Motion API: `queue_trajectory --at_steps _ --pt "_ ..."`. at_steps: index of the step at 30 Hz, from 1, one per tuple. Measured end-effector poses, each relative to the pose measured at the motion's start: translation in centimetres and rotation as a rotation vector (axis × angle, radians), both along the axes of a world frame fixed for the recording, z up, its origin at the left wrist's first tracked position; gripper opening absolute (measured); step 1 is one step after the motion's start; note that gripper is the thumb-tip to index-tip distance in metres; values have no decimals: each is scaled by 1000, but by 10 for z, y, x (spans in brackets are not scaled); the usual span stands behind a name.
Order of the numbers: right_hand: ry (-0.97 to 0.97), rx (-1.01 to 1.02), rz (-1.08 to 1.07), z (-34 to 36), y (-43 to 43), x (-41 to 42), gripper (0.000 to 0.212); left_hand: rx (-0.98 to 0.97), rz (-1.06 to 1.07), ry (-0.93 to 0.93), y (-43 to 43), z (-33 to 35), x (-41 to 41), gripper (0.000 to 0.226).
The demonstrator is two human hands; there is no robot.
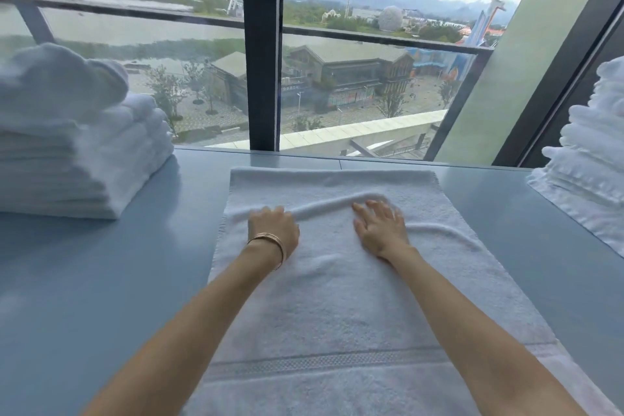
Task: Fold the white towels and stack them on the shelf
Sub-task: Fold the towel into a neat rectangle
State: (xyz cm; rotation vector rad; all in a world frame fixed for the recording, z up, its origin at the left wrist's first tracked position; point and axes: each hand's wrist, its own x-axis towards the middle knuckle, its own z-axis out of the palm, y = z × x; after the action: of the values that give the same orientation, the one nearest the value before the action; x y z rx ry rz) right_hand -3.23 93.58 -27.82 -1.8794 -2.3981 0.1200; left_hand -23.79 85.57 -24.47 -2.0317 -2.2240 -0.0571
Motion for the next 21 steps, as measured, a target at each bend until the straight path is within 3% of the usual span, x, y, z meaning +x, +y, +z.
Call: queue_trajectory --at_steps 3,7,11,14,18,21 --pt "-45 1 11 -1 -8 -2 49 -5 -125 -205 37 -3 17 27" --pt "-16 33 15 9 -7 15 40 -46 -6 -339 49 -17 23 33" --pt "70 112 -65 6 -1 31 39 -227 140 -297 53 -26 -5 68" --pt "-14 -75 -50 5 5 32 51 -305 210 -319 59 -24 -15 79" --pt "-64 -188 -17 9 14 36 52 -211 246 -345 61 -28 -8 64" --pt "-19 -104 -4 12 22 39 46 -59 144 -351 58 -34 -11 42"
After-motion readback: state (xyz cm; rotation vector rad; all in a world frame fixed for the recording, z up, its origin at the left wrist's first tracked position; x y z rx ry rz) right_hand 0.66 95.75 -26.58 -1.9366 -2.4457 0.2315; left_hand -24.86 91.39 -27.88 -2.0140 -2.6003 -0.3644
